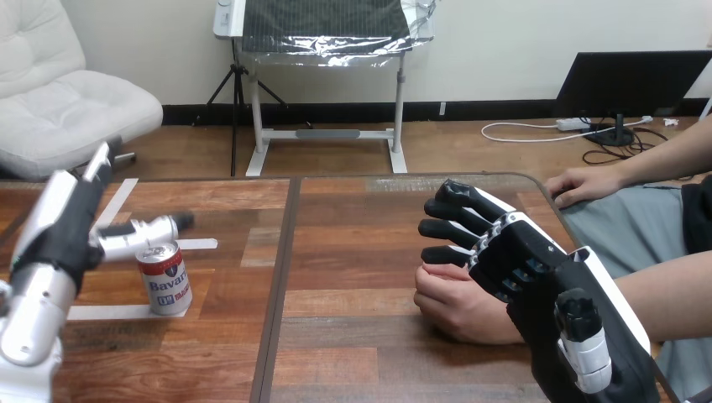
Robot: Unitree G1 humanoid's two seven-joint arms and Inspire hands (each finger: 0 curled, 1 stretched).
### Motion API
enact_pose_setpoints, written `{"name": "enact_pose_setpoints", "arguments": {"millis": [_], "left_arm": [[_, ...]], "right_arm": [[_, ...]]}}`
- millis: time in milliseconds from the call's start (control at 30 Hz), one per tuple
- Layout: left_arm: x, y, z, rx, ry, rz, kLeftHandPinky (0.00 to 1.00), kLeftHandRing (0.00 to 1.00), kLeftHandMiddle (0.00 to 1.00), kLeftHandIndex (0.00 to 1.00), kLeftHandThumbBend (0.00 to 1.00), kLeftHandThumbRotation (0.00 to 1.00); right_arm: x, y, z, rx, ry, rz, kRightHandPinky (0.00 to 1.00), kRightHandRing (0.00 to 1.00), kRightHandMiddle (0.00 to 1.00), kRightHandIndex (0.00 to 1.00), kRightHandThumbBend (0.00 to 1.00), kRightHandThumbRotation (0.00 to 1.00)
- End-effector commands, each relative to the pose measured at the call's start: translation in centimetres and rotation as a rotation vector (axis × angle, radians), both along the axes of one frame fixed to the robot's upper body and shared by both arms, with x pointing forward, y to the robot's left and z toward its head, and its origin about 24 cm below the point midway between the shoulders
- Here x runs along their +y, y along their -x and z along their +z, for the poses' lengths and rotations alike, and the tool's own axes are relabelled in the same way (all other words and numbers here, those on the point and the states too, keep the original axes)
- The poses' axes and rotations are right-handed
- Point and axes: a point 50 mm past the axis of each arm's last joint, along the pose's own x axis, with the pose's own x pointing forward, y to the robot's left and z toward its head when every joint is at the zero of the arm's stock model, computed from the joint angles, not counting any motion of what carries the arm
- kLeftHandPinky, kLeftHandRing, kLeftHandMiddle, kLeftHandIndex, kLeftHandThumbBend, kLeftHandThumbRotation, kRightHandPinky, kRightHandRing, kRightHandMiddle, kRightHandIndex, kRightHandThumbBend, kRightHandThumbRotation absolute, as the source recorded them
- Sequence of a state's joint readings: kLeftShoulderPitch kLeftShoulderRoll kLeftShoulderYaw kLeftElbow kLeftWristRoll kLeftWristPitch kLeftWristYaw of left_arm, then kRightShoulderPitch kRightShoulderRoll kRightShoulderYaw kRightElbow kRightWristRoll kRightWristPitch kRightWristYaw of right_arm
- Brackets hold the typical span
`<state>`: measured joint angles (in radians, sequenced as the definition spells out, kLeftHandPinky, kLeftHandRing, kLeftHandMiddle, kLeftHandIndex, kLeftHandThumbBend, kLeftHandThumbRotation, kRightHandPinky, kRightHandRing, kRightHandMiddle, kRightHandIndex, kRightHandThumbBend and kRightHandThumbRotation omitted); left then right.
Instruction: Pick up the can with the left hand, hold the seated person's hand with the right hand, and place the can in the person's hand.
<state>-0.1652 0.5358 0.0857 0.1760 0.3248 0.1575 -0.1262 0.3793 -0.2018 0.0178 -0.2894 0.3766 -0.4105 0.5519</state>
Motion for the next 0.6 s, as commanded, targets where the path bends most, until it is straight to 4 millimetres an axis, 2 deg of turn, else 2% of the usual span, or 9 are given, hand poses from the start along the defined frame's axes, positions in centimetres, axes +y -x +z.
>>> {"name": "enact_pose_setpoints", "arguments": {"millis": [0, 233, 567], "left_arm": [[-0.3, -1.6, 1.7, -0.06, -0.11, -0.038, 1.0, 1.0, 1.0, 1.0, 0.89, 0.31], [-0.3, -2.0, 1.1, -0.034, -0.162, -0.044, 1.0, 1.0, 1.0, 1.0, 0.93, 0.31], [-0.3, -2.5, 0.5, 0.013, -0.214, -0.046, 1.0, 1.0, 1.0, 1.0, 0.94, 0.34]], "right_arm": [[0.0, -0.8, 1.2, -0.074, -0.01, 0.006, 0.77, 0.83, 0.86, 0.86, 0.93, 0.88], [-0.1, -0.8, 1.2, -0.074, -0.007, 0.005, 0.77, 0.83, 0.86, 0.86, 0.93, 0.88], [-0.1, -0.7, 1.2, -0.078, -0.001, 0.002, 0.77, 0.83, 0.86, 0.86, 0.94, 0.89]]}}
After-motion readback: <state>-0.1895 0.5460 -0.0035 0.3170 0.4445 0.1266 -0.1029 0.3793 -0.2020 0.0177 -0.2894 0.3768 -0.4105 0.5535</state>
